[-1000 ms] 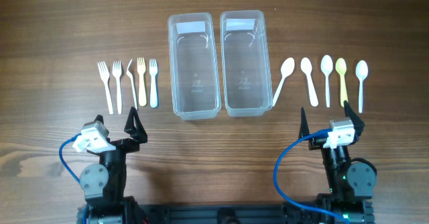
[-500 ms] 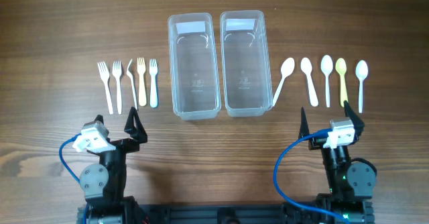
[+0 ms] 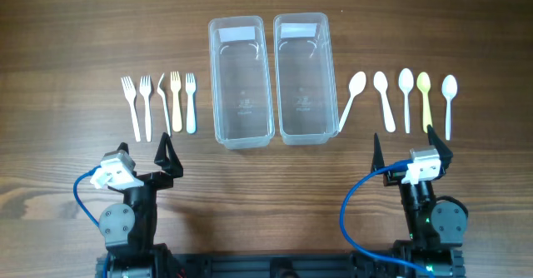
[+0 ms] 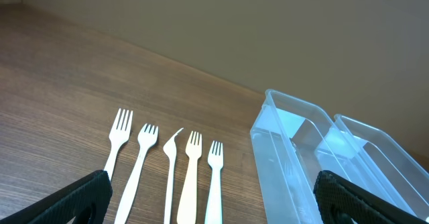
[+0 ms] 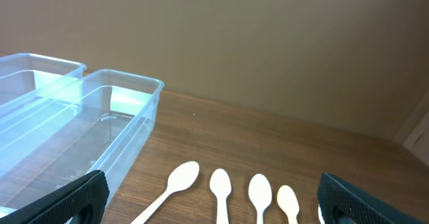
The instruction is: Pack container
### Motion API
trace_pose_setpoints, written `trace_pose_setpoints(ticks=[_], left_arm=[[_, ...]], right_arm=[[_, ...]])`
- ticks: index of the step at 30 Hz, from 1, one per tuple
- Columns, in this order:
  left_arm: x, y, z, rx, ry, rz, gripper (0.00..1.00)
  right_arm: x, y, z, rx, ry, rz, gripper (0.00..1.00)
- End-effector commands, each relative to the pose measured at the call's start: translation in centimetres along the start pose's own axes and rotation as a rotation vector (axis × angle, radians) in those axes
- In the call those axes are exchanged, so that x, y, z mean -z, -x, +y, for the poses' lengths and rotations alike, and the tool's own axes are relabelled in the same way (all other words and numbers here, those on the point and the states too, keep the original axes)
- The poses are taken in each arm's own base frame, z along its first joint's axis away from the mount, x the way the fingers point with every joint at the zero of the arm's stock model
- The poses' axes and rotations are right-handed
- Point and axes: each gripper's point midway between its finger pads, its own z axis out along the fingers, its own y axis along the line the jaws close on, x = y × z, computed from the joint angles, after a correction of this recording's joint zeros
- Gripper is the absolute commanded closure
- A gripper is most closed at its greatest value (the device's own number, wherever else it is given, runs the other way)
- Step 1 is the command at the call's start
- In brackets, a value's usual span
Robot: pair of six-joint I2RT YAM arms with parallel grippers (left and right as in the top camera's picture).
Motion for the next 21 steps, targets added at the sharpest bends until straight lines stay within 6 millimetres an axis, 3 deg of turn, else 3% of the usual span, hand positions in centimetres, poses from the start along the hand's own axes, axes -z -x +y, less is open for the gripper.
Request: trace_pose_setpoints(ticks=[1, 17, 19, 21], left_arm=[[-0.1, -0.4, -0.1, -0.014, -0.011, 0.007, 0.0], [-0.1, -0.4, -0.1, -0.014, -0.011, 0.006, 0.0], [-0.1, -0.4, -0.1, -0.014, -0.011, 0.007, 0.0], [-0.1, -0.4, -0.1, -0.013, -0.011, 0.006, 0.0]], right_arm=[[0.1, 0.3, 0.2, 0.007, 0.007, -0.014, 0.0], [0.1, -0.1, -0.8, 0.111, -0.051, 0.008, 0.0], [0.1, 0.0, -0.5, 0.063, -0.034, 0.001, 0.0], [0.1, 0.1, -0.5, -0.119, -0.032, -0.004, 0.0]])
